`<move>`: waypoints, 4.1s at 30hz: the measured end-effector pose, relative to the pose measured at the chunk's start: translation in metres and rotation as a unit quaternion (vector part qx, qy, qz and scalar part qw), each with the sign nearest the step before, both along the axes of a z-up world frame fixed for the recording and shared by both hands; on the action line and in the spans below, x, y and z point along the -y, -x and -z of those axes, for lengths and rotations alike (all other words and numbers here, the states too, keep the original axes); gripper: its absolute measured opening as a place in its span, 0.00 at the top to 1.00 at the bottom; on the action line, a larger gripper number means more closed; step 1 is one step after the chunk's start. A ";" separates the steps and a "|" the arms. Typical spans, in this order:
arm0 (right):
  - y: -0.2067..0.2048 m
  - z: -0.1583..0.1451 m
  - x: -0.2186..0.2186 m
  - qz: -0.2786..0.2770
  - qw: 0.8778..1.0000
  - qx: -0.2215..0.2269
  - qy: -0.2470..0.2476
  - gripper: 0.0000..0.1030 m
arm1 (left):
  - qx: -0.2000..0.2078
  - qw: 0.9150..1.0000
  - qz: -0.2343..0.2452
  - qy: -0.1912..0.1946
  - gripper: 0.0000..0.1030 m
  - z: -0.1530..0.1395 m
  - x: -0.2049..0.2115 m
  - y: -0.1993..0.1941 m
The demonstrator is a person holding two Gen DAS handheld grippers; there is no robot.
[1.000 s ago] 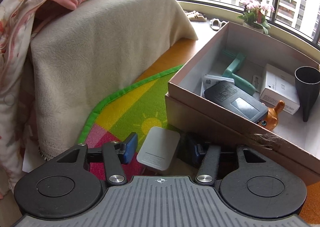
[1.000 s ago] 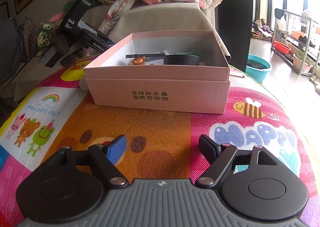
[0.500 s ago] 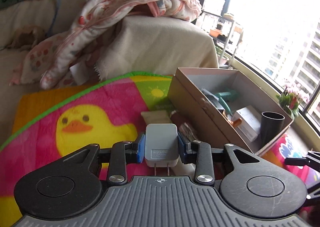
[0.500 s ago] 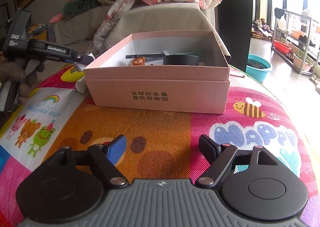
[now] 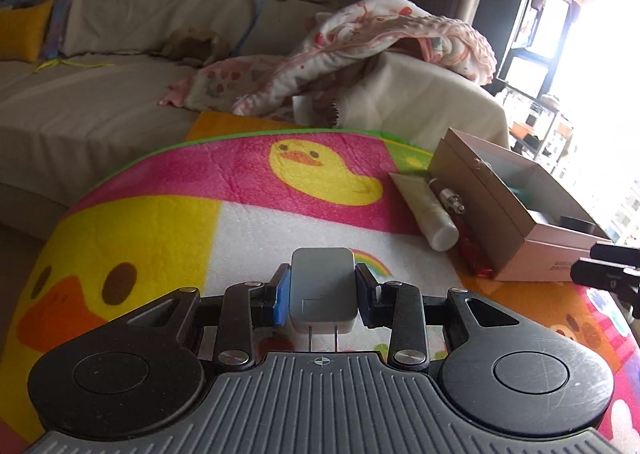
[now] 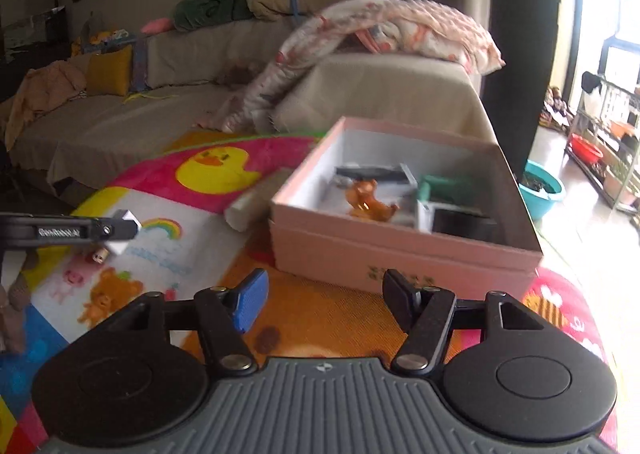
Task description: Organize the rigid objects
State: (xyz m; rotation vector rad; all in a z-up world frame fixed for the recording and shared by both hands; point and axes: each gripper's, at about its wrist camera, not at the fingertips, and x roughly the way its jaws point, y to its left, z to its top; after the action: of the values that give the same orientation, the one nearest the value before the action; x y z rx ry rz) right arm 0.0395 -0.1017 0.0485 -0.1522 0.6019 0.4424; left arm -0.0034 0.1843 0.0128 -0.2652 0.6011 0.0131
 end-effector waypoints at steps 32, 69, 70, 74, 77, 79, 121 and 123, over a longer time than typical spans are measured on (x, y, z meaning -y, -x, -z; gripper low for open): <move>-0.005 0.020 -0.124 -0.043 0.988 0.033 0.142 0.74 | 0.035 0.997 -0.008 0.064 0.64 0.012 -0.020 0.017; 0.064 -0.033 0.012 -0.064 0.998 0.011 0.007 0.83 | -0.013 0.990 0.137 -0.010 0.64 -0.007 0.064 0.050; 0.069 -0.039 0.025 -0.056 0.998 0.022 0.001 0.84 | -0.013 0.988 0.155 -0.006 0.64 -0.013 0.073 0.052; 0.083 -0.060 0.066 -0.026 0.997 0.068 -0.018 0.84 | 0.014 0.982 0.190 -0.014 0.64 -0.043 0.102 0.054; 0.085 -0.071 0.088 -0.011 0.996 0.087 -0.035 0.86 | 0.037 0.979 0.199 -0.021 0.64 -0.063 0.118 0.052; 0.085 -0.077 0.100 -0.003 0.995 0.093 -0.045 0.87 | 0.042 0.977 0.208 -0.021 0.64 -0.072 0.126 0.051; 0.046 0.017 0.136 -0.078 0.992 -0.086 -0.054 0.34 | -0.020 0.973 0.227 0.041 0.64 -0.029 0.139 -0.019; 0.045 0.016 0.123 -0.069 0.996 -0.052 -0.009 0.34 | -0.023 0.972 0.230 0.041 0.64 -0.026 0.142 -0.017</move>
State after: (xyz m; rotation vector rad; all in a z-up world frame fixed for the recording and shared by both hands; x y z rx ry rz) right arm -0.0056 -0.2248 0.0323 -0.1553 0.6922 0.5916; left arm 0.0140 0.0427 0.0391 -0.2014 0.6992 -0.4562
